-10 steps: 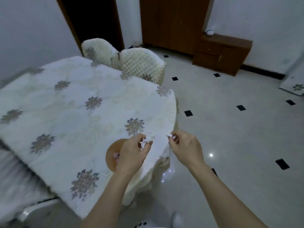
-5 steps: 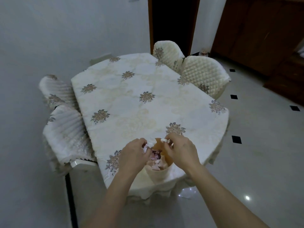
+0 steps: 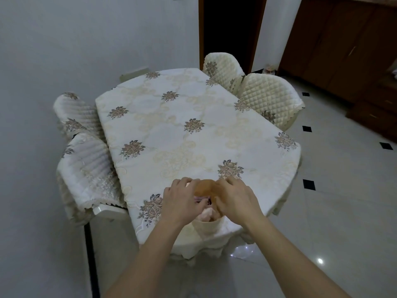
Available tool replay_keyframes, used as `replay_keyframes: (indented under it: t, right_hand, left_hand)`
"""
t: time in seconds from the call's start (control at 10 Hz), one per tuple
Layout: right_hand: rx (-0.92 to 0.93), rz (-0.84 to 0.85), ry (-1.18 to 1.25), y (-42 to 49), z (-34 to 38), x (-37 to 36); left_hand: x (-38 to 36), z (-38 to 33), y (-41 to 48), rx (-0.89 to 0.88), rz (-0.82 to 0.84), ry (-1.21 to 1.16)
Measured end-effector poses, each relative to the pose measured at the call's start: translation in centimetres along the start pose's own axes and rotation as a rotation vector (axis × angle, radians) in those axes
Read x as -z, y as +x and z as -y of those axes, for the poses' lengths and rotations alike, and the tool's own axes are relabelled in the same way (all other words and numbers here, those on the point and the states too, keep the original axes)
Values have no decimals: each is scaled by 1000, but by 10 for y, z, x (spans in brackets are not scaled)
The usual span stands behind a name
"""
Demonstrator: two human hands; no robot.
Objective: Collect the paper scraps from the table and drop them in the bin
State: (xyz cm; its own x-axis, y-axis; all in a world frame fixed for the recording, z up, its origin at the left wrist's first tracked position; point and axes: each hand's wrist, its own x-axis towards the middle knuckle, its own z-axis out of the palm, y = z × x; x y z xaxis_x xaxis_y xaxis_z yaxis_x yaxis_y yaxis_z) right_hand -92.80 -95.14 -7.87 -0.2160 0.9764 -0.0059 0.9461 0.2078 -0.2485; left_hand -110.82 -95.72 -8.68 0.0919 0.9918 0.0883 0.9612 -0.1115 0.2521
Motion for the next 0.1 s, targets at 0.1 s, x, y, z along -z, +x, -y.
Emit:
replay_keyframes:
  t: [0.1]
  right_hand:
    - [17, -50, 41, -3, -1, 0]
  left_hand:
    - [-2, 2, -3, -37, -68, 3]
